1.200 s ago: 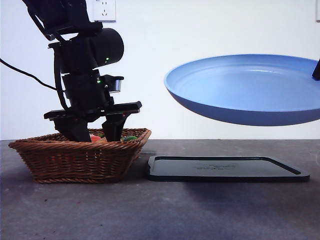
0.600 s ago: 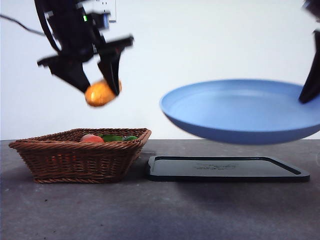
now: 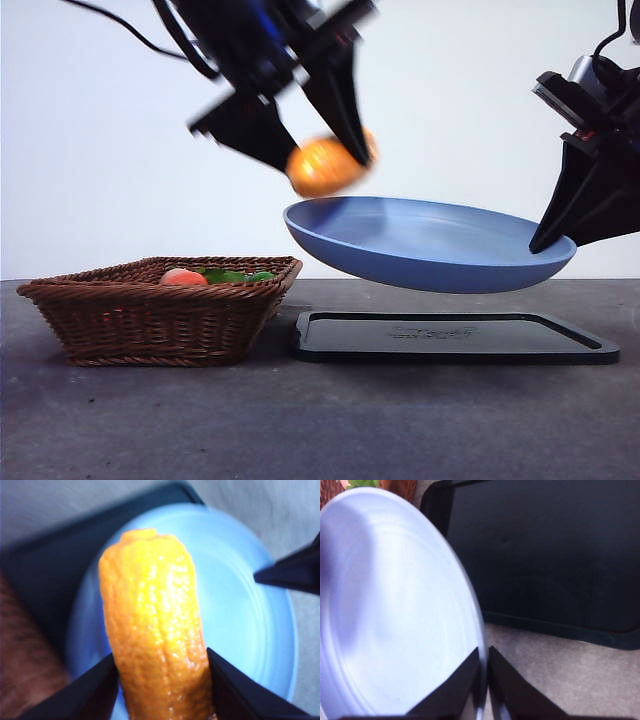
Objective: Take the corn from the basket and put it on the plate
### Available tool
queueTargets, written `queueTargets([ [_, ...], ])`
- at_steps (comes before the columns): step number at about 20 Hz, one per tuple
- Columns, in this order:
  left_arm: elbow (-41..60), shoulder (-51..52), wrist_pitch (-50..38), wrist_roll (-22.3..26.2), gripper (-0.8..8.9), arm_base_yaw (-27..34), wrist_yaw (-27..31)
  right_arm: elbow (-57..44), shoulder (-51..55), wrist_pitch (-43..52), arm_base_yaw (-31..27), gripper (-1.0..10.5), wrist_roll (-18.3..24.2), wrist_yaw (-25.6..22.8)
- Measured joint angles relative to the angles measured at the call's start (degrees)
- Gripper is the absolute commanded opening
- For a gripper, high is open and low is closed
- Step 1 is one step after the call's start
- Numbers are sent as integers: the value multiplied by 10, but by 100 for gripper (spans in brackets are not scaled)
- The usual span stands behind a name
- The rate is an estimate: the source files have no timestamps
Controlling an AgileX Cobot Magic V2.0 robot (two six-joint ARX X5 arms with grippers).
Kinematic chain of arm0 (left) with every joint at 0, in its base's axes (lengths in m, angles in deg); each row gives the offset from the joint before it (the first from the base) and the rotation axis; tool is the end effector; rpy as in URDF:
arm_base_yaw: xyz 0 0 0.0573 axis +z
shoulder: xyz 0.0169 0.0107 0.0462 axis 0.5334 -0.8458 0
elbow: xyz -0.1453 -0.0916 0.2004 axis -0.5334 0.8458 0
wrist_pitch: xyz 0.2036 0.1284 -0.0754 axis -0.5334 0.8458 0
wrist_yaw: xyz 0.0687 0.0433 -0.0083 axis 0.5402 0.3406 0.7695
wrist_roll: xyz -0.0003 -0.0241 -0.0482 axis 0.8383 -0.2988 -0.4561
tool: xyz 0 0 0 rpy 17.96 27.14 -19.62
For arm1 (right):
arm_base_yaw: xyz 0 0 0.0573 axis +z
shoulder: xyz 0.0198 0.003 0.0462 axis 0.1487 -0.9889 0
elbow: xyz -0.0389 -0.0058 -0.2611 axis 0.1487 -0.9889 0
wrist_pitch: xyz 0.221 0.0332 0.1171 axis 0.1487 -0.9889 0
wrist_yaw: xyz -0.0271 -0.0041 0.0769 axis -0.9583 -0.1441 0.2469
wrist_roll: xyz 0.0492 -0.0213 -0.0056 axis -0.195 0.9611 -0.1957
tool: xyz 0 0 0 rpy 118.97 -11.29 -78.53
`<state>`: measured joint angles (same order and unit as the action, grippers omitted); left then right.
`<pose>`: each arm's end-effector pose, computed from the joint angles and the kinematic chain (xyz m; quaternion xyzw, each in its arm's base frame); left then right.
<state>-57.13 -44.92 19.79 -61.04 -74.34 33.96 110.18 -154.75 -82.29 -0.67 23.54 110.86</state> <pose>0.2610 -0.2428 0.2732 0.0161 0.4289 -0.3597 0.8285 0.2391 0.0488 0.2113 0.2378 0.4695 0.2334 0.8176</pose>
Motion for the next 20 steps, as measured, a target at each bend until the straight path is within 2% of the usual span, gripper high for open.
queueTargets([
  [7,0,-59,-16,34,246,-37,0,0,0,-1,0,2,0,1],
  [10,0,-59,-11,45,355,-43,4,0,0,-1,0,2,0,-1],
  [11,0,-59,-11,49,365,-45,7,0,0,-1,0,2,0,-1],
  [20,0,-32,-5,56,365,-46,11,0,0,0,0,2,0,-1],
])
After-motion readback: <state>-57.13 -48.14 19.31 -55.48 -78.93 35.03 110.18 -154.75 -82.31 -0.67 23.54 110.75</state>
